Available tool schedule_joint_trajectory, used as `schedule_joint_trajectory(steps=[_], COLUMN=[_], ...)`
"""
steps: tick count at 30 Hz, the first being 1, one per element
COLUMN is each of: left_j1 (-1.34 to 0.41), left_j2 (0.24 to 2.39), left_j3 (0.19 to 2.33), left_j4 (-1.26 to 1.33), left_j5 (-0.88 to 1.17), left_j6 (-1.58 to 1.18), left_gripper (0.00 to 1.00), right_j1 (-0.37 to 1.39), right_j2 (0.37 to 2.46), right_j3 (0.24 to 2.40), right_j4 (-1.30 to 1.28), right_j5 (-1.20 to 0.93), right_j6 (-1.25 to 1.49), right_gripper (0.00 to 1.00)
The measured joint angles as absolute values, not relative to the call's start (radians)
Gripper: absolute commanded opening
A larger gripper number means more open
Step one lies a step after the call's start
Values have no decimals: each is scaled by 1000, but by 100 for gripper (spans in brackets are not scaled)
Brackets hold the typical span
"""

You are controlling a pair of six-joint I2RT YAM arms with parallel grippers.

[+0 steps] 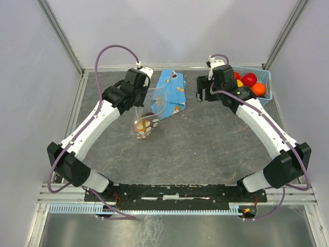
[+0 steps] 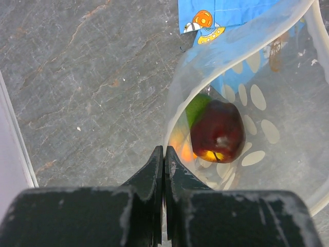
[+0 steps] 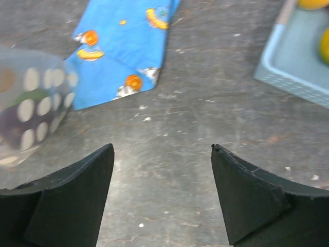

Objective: Place the food in the zip-top bag and seal the zipper
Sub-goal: Pick up the fake fruit from the bin.

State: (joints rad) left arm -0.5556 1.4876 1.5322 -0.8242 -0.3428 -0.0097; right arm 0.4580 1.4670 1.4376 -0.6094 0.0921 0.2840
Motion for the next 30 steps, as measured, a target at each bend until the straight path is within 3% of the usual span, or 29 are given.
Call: schedule_joint_trajectory(steps=[7, 16, 30], left_j1=[-556, -556, -542], left_j2=[1459, 1319, 1298], left_j3=[1502, 1350, 1285], left_j4=[-796, -707, -614], left_j5=[-305, -305, -307], left_j6=[-9, -1, 3], left_gripper=[3, 3, 3], right_j1=[326, 177, -6], right_j2=[1492, 1634, 1871], right_j3=[1438, 1440, 1512], right_j4=[-585, -527, -332], right_j5=[146, 147, 149], right_j6=[244, 219, 212], right_gripper=[99, 99, 99])
